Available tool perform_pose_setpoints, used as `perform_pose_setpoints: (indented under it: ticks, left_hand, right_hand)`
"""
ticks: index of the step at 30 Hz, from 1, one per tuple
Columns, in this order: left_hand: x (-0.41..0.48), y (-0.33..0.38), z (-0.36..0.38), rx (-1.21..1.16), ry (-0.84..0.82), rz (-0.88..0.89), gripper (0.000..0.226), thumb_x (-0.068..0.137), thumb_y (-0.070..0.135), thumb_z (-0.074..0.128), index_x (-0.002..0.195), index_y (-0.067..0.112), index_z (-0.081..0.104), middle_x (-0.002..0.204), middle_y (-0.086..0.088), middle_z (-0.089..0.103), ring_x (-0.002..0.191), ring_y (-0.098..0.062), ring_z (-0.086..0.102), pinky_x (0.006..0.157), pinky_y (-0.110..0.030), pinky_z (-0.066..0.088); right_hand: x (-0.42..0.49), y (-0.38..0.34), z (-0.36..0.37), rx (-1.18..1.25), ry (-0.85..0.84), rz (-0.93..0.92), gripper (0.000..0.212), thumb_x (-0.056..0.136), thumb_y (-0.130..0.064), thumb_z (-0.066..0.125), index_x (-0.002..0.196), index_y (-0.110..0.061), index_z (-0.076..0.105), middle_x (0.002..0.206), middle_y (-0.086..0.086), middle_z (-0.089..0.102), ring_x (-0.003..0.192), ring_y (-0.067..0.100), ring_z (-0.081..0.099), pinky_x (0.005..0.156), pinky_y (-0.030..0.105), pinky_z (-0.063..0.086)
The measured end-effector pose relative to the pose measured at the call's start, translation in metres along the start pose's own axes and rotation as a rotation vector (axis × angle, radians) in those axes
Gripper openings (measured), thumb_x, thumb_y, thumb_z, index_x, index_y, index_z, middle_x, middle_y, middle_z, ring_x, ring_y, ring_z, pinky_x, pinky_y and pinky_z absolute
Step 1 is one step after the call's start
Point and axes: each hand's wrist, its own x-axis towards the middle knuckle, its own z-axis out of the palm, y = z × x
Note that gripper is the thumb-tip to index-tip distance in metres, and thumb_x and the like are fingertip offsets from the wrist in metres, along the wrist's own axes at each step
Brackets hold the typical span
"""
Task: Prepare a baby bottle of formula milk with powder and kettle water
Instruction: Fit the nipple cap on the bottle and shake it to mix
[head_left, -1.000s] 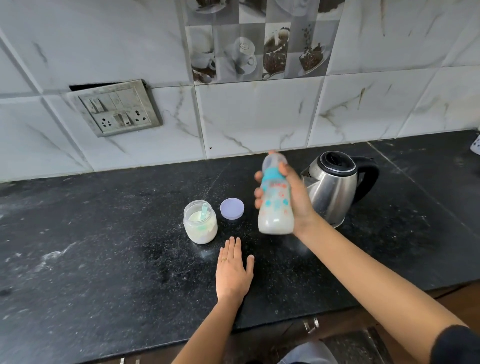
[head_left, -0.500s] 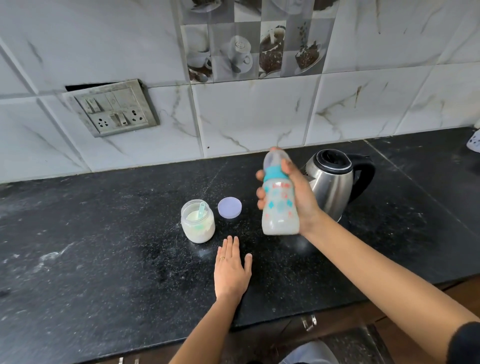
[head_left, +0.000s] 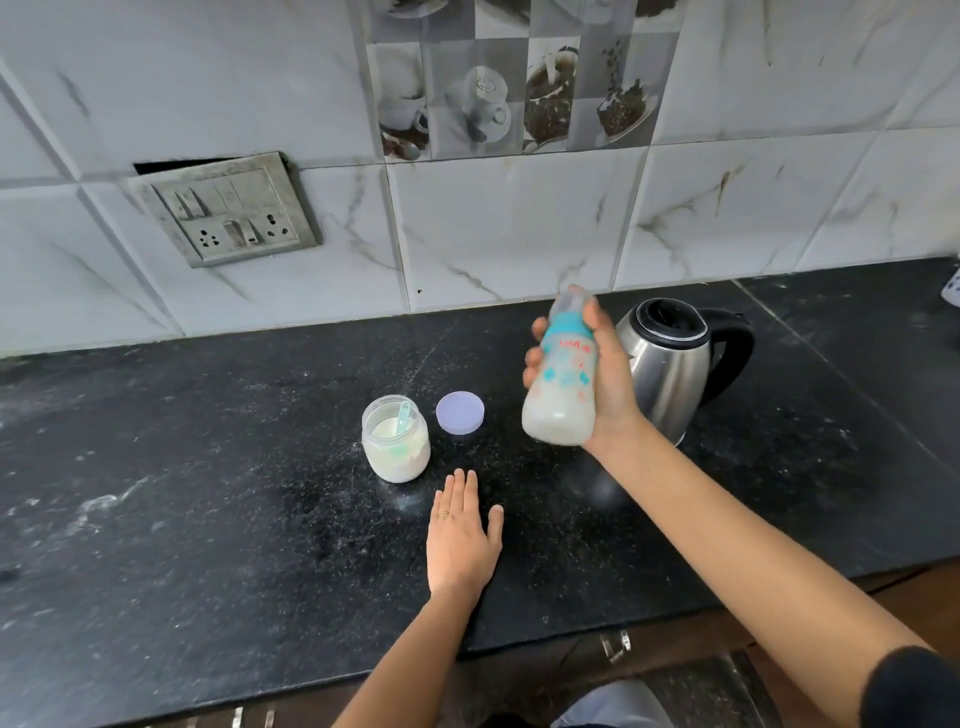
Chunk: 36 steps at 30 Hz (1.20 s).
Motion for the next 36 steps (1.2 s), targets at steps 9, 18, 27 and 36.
perform_pose_setpoints:
  ticks: [9,18,27,36]
  left_hand:
    - [0.0,0.0,0.001,0.009,-0.005,-0.007,0.082,0.083,0.057,-0.002,0.151,0.014,0.014,0.158,-0.003,0.013,0.146,-0.014,0.005,0.112,-0.023,-0.011]
    - [0.001,0.0,0.002,0.014,-0.003,-0.004,0.082,0.083,0.057,-0.003,0.151,0.014,0.013,0.158,-0.003,0.012,0.146,-0.014,0.005,0.112,-0.023,-0.011]
    - [0.001,-0.001,0.003,0.0,-0.001,-0.015,0.073,0.09,0.055,0.009,0.151,0.014,0.015,0.158,-0.003,0.013,0.146,-0.013,0.007,0.114,-0.024,-0.008]
    - [0.001,-0.002,0.003,0.007,-0.004,-0.004,0.077,0.087,0.057,0.003,0.151,0.015,0.013,0.159,-0.002,0.011,0.146,-0.013,0.005,0.113,-0.024,-0.009]
  right_hand:
    - [-0.002,0.007,-0.003,-0.072,0.04,0.024,0.041,0.076,-0.037,0.069,0.11,-0.019,0.053,0.084,0.005,0.062,0.056,0.021,0.06,0.052,0.03,0.052]
    - [0.002,0.009,0.002,-0.134,-0.04,0.072,0.055,0.067,-0.039,0.077,0.111,-0.016,0.055,0.084,0.006,0.064,0.057,0.022,0.061,0.053,0.031,0.053]
    - [-0.002,0.018,0.001,-0.138,-0.026,0.097,0.066,0.058,-0.04,0.085,0.111,-0.021,0.052,0.085,0.006,0.063,0.056,0.022,0.06,0.052,0.031,0.052]
    - [-0.002,0.007,0.004,0.014,-0.052,0.06,0.042,0.053,-0.035,0.088,0.085,-0.013,0.07,0.082,0.003,0.063,0.056,0.018,0.061,0.051,0.028,0.053]
